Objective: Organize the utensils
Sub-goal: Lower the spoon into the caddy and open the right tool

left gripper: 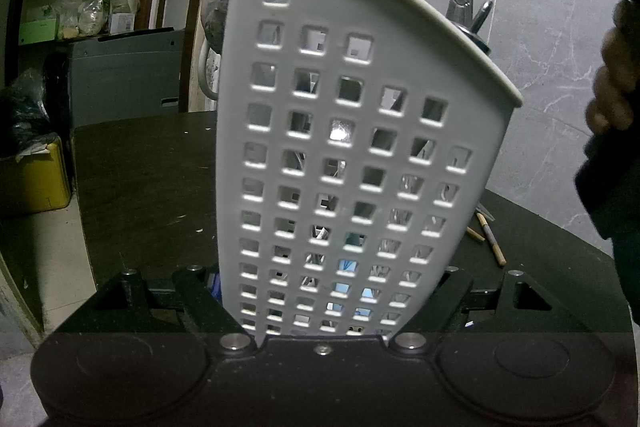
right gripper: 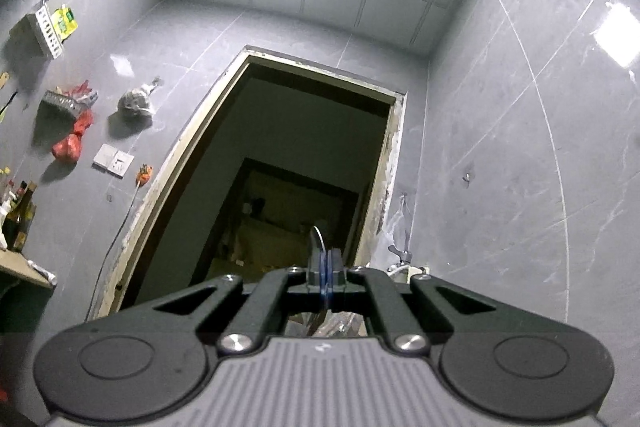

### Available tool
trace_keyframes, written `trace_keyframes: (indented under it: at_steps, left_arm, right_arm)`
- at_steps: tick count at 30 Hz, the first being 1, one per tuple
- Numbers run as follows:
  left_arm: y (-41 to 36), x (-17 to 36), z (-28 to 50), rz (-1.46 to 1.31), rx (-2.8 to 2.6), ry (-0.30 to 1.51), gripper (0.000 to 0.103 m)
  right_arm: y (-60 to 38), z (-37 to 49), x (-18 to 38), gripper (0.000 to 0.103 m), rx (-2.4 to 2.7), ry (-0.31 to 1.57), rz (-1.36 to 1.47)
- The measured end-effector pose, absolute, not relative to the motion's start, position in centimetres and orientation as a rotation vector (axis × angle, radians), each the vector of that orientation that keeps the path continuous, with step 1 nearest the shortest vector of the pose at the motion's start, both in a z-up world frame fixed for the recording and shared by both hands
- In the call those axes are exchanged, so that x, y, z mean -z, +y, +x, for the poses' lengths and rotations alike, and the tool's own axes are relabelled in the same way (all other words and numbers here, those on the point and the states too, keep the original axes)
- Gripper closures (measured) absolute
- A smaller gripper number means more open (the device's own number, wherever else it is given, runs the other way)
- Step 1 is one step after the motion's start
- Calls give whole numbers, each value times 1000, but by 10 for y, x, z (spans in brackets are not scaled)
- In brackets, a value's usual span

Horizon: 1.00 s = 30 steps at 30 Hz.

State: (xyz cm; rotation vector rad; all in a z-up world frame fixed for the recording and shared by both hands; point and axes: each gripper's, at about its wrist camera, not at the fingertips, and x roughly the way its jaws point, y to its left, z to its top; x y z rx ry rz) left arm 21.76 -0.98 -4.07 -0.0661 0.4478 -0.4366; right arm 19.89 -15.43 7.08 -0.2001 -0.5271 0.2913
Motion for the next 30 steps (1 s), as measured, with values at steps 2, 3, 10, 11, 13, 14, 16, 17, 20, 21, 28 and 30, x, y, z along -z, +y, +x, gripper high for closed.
trace_keyframes:
  at_steps: [2,3,10,11,13,14,16,17,20,21,28,30]
  left_arm:
    - [-9,41,217,-65,437,448,22]
    - [-10,41,218,-66,437,448,22]
    - [-10,41,217,-66,437,447,22]
    - [-10,41,217,-66,437,447,22]
    - [-10,41,217,-66,437,447,22]
    - [-9,41,217,-66,437,447,22]
    - [-10,41,217,-66,437,447,22]
    - [-9,41,217,-67,436,447,22]
    - [-9,41,217,-66,437,447,22]
    - [-9,40,217,-66,437,447,22]
    - [-9,40,217,-69,436,446,22]
    - [-9,39,217,-68,434,446,22]
  right_arm:
    - [-152,204,-70,102,-298,-531,-192]
    - [-151,206,-70,102,-301,-533,-185]
    - [-148,212,-73,102,-312,-546,-163]
    - [-147,212,-74,102,-313,-549,-161]
    - [-147,212,-75,102,-316,-558,-160]
    - [-146,213,-76,102,-319,-560,-159]
    - [-143,214,-76,102,-321,-564,-162]
    - [-141,216,-76,102,-323,-562,-166]
    - [-137,223,-71,102,-332,-530,-175]
    - [-135,225,-69,102,-336,-514,-181]
    - [-135,237,-53,102,-369,-354,-201]
    - [-135,238,-49,101,-375,-313,-211]
